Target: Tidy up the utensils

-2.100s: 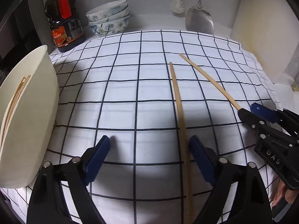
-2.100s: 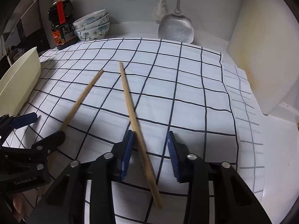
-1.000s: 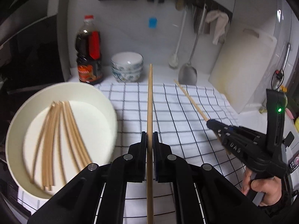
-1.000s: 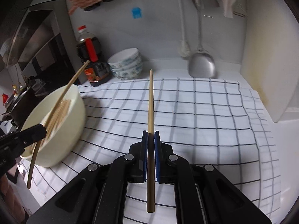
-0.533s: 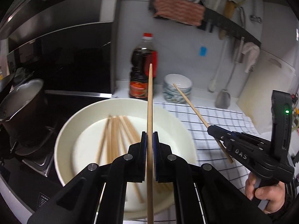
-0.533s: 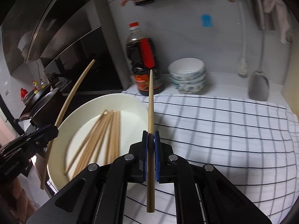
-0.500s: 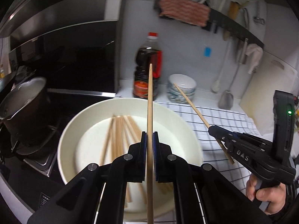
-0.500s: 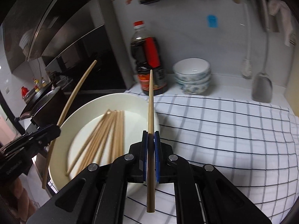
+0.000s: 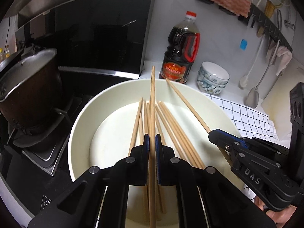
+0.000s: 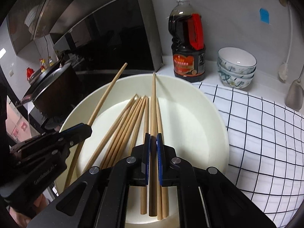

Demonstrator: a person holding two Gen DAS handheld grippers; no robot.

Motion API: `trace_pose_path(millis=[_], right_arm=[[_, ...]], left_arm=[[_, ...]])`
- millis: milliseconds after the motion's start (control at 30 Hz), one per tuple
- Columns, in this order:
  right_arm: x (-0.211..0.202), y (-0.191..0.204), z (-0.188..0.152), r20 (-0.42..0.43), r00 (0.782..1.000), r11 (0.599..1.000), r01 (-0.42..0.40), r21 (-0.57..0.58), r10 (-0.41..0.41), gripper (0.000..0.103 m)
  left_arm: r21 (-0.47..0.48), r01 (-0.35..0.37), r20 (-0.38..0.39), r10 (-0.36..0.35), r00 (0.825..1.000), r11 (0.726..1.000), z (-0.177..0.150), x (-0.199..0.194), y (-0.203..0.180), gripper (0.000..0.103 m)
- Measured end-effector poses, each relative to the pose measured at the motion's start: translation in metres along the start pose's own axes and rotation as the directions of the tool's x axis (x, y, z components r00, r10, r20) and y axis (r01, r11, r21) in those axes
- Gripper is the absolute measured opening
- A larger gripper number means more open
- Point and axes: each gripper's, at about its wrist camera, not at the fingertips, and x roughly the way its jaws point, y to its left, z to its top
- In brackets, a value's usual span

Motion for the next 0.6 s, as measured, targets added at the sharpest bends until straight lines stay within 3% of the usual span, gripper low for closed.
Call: trace_pose_path(millis=[33, 67, 100, 133, 267, 467, 600], right_arm=[[-0.003, -0.001, -0.001, 0.013, 1.0, 1.0, 0.016, 0.003, -0.016, 0.015], [-0.006, -0.003, -0.002, 0.026, 0.999, 1.0, 0.027, 0.01, -0.027, 0.017], [-0.009, -0.005, -0.003, 0.038, 0.999, 0.999, 0.031, 0.02, -0.031, 0.019], [-0.013, -0.009, -0.003, 0.047, 0.998, 0.999, 0.03, 0.035, -0.032, 0.02], [-0.021, -0.019, -0.007, 0.054, 0.998, 0.996, 0.034, 0.077, -0.038, 0.03], [-0.038, -0.015, -0.022, 0.087, 0.994, 0.995, 0.054, 0.084, -0.061, 0.046], [-0.047, -0.011, -0.032, 0.102, 0.992, 0.993, 0.07, 0.092, -0.08, 0.054]], left_arm=[[-0.007, -0.01, 0.002, 0.01, 1.0, 1.0, 0.0, -0.001, 0.002, 0.019], [-0.01, -0.021, 0.009, 0.021, 1.0, 1.0, -0.001, -0.003, 0.003, 0.037], [-0.014, -0.031, 0.026, 0.032, 0.999, 0.999, -0.002, -0.007, 0.005, 0.064], [-0.021, -0.039, 0.051, 0.04, 0.998, 0.999, -0.003, -0.013, 0.007, 0.073], [-0.046, -0.062, 0.082, 0.066, 0.994, 0.997, -0.006, -0.028, 0.014, 0.078], [-0.084, -0.102, 0.079, 0.108, 0.991, 0.991, -0.018, -0.04, 0.021, 0.097], [-0.085, -0.144, 0.061, 0.15, 0.987, 0.986, -0.029, -0.045, 0.021, 0.097]])
